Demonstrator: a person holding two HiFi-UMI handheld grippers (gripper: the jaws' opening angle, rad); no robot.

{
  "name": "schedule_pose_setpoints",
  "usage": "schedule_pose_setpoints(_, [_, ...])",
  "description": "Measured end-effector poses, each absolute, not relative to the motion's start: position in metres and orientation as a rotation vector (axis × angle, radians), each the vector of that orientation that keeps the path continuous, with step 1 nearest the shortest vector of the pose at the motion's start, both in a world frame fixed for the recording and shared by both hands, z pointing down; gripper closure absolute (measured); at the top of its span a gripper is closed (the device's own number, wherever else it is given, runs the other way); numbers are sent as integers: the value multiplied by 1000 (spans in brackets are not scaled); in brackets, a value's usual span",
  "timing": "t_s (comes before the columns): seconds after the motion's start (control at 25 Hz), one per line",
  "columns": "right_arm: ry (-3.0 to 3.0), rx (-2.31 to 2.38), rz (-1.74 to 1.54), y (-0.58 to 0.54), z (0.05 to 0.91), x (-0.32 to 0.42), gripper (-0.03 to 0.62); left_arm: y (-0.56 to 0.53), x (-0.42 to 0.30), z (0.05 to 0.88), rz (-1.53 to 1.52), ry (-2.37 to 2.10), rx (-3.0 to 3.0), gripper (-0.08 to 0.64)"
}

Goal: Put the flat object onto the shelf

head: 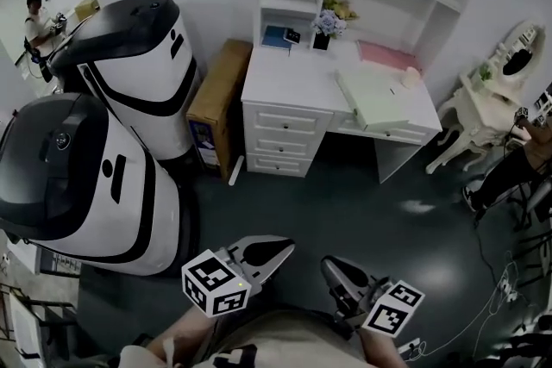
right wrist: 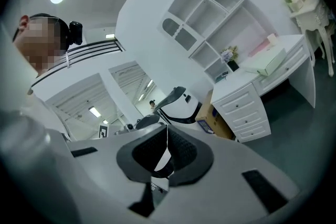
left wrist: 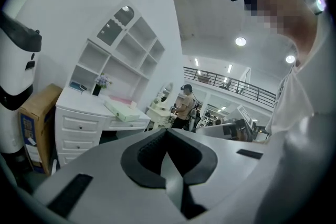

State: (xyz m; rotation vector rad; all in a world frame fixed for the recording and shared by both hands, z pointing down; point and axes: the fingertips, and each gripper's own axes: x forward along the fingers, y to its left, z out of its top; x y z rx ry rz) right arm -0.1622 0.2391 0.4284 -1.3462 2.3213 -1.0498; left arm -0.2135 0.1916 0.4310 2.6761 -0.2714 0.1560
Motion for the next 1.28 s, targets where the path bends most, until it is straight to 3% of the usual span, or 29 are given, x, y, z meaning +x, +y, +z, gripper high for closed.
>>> schedule_pose_setpoints(0.56, [2358, -1232, -1157, 184, 439, -155, 568, 147, -211, 436, 139, -388, 2638, 546])
schedule_pose_setpoints(1.28, [2671, -836, -1159, 125, 427, -74, 568, 100, -106, 418, 194, -656, 2574, 546])
